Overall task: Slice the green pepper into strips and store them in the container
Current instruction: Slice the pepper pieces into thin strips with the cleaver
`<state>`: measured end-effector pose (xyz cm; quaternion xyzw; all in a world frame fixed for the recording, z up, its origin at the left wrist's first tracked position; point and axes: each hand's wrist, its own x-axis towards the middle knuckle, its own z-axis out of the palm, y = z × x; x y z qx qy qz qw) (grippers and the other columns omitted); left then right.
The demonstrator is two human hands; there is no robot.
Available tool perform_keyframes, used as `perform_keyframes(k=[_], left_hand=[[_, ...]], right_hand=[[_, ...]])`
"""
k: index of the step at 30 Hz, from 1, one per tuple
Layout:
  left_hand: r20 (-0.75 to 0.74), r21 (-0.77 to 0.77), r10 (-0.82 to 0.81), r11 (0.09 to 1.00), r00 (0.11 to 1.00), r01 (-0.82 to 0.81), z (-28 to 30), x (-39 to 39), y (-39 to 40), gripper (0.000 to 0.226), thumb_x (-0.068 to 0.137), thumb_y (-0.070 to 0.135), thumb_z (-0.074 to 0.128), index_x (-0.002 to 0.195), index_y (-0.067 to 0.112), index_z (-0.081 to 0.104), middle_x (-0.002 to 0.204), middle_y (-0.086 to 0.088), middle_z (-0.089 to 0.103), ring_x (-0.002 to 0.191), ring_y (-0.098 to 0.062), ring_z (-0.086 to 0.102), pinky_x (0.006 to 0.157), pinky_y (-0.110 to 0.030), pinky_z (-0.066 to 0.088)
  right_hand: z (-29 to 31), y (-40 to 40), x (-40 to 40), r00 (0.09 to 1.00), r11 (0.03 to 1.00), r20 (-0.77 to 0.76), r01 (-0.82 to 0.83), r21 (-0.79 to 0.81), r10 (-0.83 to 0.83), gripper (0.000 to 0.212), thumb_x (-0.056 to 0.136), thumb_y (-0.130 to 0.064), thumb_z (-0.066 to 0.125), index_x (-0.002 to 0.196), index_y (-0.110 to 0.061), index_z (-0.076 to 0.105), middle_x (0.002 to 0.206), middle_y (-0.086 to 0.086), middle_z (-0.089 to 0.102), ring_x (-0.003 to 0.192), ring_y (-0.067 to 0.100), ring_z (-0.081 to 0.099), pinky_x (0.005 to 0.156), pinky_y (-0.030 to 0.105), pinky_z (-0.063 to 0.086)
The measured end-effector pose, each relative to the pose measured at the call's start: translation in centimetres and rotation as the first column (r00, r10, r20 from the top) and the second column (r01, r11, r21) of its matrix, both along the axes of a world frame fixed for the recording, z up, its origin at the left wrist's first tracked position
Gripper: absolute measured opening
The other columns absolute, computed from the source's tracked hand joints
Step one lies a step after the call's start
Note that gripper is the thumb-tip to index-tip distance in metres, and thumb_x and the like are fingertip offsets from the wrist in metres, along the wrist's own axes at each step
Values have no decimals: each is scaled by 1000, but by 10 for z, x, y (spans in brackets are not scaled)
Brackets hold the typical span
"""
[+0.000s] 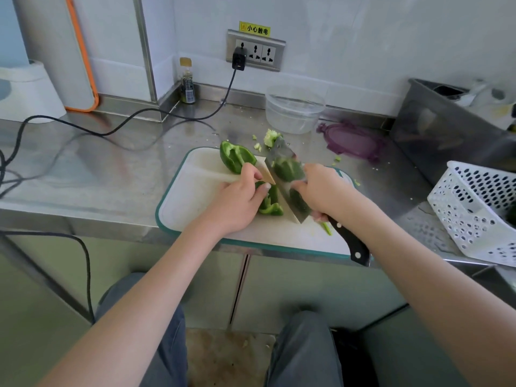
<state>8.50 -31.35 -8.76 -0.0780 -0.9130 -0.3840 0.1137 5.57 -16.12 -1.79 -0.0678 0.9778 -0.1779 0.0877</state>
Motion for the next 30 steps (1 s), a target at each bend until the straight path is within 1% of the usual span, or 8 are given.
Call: perform_keyframes(k=[3, 7, 11, 17, 19, 22, 25, 30], left_hand=[[33, -16, 1, 1000, 999, 0, 2, 2, 2, 24, 99, 32, 38, 116, 17, 32, 79, 7, 54, 90, -21, 51, 91, -37, 34], [-5, -159, 34, 987, 999, -35, -6, -2, 4, 31, 97, 38, 39, 118, 16, 35, 118, -5, 57, 110, -25, 53, 96, -37, 29], [-5, -195, 50, 980, 999, -50, -9, -4, 3, 35, 97, 40, 38, 119, 13, 35, 126, -8, 55, 114, -27, 52, 98, -39, 28], [-78, -279, 56, 957, 995, -76, -11, -3, 6, 29, 96, 39, 37, 107, 12, 38, 103, -4, 57, 101, -25, 53, 84, -36, 26], [-102, -305, 53, 949, 993, -82, -12, -3, 6, 28, 96, 40, 37, 103, 13, 37, 95, -1, 53, 96, -25, 53, 82, -35, 26], [-123, -346, 42, 935, 992, -82, -14, -2, 6, 31, 95, 43, 33, 99, 12, 36, 91, -1, 52, 90, -25, 52, 78, -35, 25], [-137, -387, 40, 918, 990, -91, -15, -3, 7, 42, 86, 51, 23, 97, 13, 36, 87, -1, 52, 87, -25, 51, 76, -35, 23], [-166, -408, 36, 907, 986, -102, -18, -4, 5, 58, 76, 60, 8, 95, 12, 36, 86, -2, 51, 85, -25, 50, 73, -35, 21]], right_hand=[[4, 7, -9, 999, 994, 35, 42, -104, -38, 30, 99, -28, 43, 121, -9, 45, 59, 12, 54, 25, 15, 43, 31, 19, 37], [15, 15, -9, 997, 979, 46, 65, -192, -57, 22, 98, -23, 44, 112, -6, 43, 62, 15, 51, 22, 15, 41, 30, 16, 34], [12, 12, 4, 995, 974, 91, 63, -218, -44, 25, 100, -25, 42, 122, -15, 40, 55, 13, 46, 20, 13, 37, 32, 16, 35], [11, 3, 7, 992, 964, 108, 86, -252, -61, 22, 98, -28, 44, 106, -8, 46, 47, 11, 46, 21, 15, 41, 30, 14, 32], [11, 1, 9, 990, 963, 126, 96, -252, -66, 20, 99, -28, 43, 107, -9, 41, 51, 14, 47, 21, 14, 41, 30, 13, 32], [9, -2, 15, 983, 958, 162, 127, -256, -87, 11, 99, -23, 41, 97, -13, 42, 62, 13, 46, 35, 21, 44, 32, 16, 34], [6, -3, 18, 977, 948, 189, 154, -278, -103, 25, 100, -19, 39, 75, -22, 38, 65, 11, 43, 44, 23, 42, 36, 18, 34], [9, -7, 23, 961, 927, 244, 204, -316, -128, 31, 100, -15, 37, 70, -25, 36, 67, 8, 45, 39, 20, 38, 29, 13, 34]])
